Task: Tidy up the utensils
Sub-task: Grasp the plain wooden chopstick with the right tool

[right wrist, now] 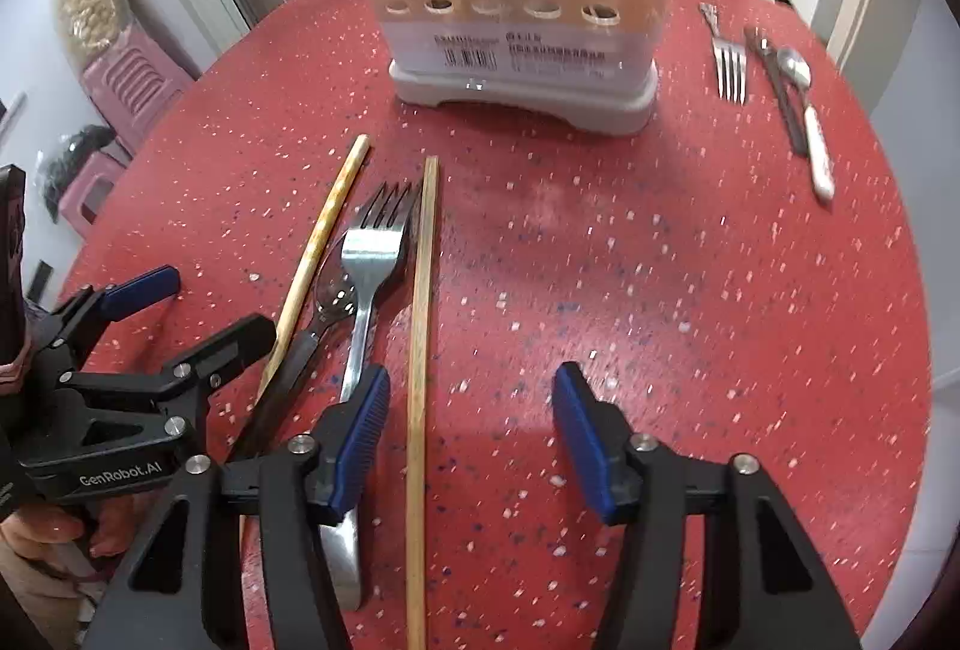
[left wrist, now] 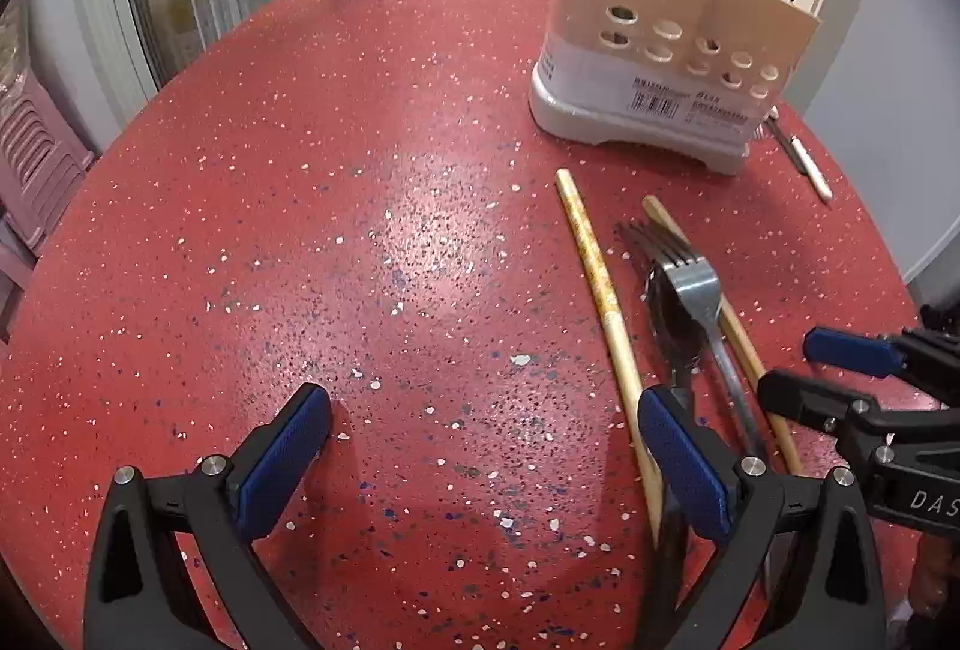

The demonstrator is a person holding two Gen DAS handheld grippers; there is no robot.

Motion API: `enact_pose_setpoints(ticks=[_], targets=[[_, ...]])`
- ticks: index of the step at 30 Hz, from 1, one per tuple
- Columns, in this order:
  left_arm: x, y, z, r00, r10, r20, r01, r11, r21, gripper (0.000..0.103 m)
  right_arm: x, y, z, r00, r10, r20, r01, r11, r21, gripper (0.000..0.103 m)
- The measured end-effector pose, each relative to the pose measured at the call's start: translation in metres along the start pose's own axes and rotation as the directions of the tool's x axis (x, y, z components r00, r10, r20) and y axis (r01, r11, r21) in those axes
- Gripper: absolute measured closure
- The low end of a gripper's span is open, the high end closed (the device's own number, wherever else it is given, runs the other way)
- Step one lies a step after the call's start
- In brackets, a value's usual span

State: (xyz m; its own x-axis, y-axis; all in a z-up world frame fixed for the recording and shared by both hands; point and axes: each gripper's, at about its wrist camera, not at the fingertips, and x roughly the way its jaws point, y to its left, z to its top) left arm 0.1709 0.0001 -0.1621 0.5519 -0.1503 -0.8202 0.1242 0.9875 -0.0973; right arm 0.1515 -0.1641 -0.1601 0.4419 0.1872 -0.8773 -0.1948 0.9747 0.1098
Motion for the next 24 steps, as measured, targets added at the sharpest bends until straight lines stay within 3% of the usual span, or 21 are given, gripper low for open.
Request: enact_pose_setpoints(ticks=[12, 18, 20, 21, 24], targets=[[0.002, 0.003, 0.006, 1.000, -0.019, -0.004, 0.019, 1.000, 0.000, 0.000, 0.019, 0.031, 0.019, 0.994, -0.100, -0.034, 0.094, 0.985, -0.147, 0.051], [0.002, 0.006, 0.010, 1.000, -0.029, -0.012, 0.029, 1.000, -0.002, 0.000, 0.018, 0.031, 0.025, 0.996, -0.074, -0.052, 0.065, 0.985, -0.163, 0.071], [0.003, 0.004, 0.012, 1.000, -0.024, -0.018, 0.024, 1.000, 0.009, 0.000, 0.018, 0.034, 0.025, 0.997, -0.061, -0.055, 0.051, 0.984, -0.173, 0.083], [0.003, 0.002, 0.013, 1.000, -0.017, -0.023, 0.017, 1.000, 0.016, 0.000, 0.018, 0.037, 0.026, 0.996, -0.074, -0.050, 0.064, 0.982, -0.180, 0.095], [0.006, -0.002, 0.018, 0.999, 0.002, -0.041, -0.001, 0.999, 0.032, 0.000, 0.019, 0.039, 0.027, 0.997, -0.054, -0.051, 0.045, 0.985, -0.168, 0.096]])
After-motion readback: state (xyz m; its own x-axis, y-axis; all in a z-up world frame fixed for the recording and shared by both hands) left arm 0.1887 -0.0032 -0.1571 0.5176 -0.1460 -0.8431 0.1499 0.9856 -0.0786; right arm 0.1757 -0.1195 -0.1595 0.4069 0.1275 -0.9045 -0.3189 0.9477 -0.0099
